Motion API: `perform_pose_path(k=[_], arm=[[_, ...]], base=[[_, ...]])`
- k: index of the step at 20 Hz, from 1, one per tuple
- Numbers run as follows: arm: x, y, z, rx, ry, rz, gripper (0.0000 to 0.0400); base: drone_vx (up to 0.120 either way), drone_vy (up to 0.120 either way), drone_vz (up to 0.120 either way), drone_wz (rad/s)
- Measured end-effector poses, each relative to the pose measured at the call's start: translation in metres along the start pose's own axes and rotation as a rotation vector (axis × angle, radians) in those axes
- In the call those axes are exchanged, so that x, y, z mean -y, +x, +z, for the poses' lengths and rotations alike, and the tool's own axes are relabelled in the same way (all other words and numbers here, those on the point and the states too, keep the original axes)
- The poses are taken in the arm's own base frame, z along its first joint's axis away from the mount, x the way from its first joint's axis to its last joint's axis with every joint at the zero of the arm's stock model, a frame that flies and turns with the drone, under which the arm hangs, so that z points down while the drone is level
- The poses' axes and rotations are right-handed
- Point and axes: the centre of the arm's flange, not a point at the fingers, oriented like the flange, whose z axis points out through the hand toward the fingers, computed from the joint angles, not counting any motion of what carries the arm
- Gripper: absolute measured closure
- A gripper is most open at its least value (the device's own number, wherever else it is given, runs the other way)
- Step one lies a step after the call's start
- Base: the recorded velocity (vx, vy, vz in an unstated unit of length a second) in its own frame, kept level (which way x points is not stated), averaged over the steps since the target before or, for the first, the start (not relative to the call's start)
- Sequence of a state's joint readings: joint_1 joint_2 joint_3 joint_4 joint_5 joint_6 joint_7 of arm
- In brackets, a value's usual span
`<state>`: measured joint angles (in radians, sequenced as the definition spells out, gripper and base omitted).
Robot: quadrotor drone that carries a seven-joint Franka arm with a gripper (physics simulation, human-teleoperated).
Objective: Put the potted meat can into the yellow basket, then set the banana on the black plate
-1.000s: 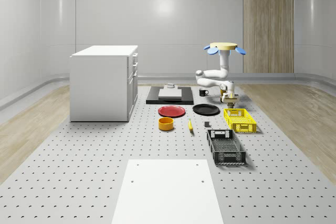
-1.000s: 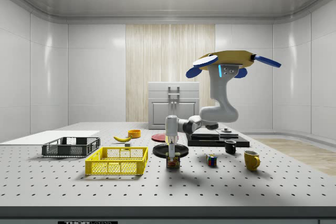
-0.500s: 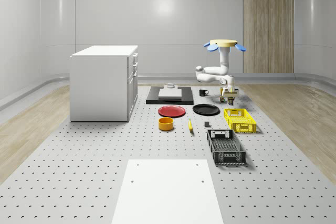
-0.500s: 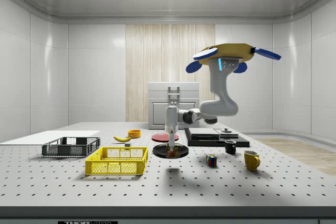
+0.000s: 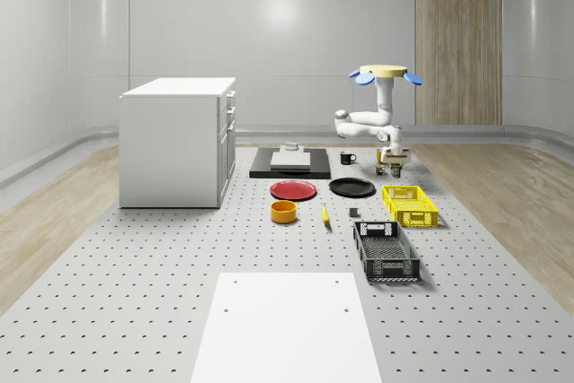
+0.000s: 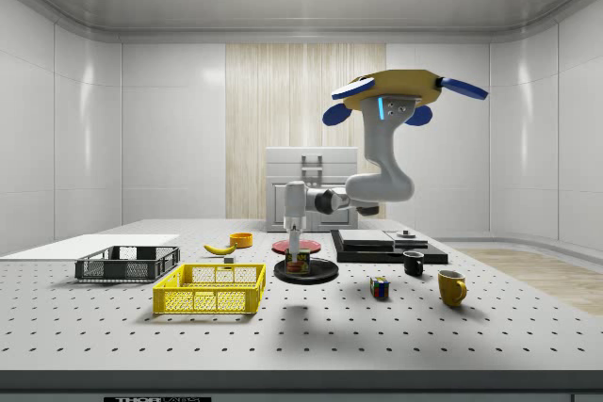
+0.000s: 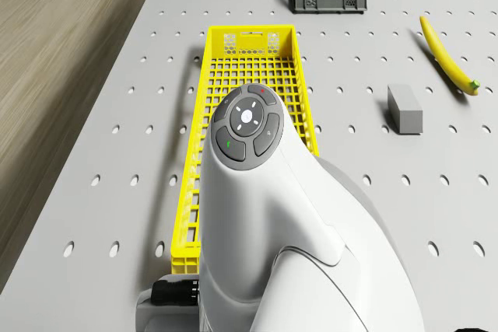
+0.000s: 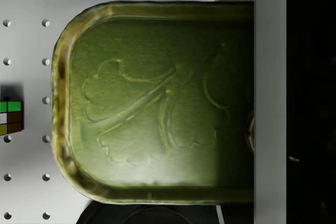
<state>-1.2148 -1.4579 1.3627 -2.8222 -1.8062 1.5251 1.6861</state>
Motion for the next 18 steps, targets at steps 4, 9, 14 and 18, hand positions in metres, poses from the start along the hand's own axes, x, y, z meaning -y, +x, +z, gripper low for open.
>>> perform_pose_path(k=[4, 9, 14, 18], arm=[[0.0000, 0.0000, -0.0004, 0.000, 0.000, 0.000, 0.0118], [0.0000, 0.0000, -0.0006, 0.000, 0.000, 0.001, 0.0118], [0.0000, 0.0000, -0.0006, 0.000, 0.000, 0.001, 0.0118], [0.0000, 0.0000, -0.0006, 0.000, 0.000, 0.001, 0.0118]], base=[[0.120, 0.000, 0.000, 0.000], [0.120, 0.000, 0.000, 0.000], [0.120, 0.000, 0.000, 0.000], [0.120, 0.000, 0.000, 0.000]])
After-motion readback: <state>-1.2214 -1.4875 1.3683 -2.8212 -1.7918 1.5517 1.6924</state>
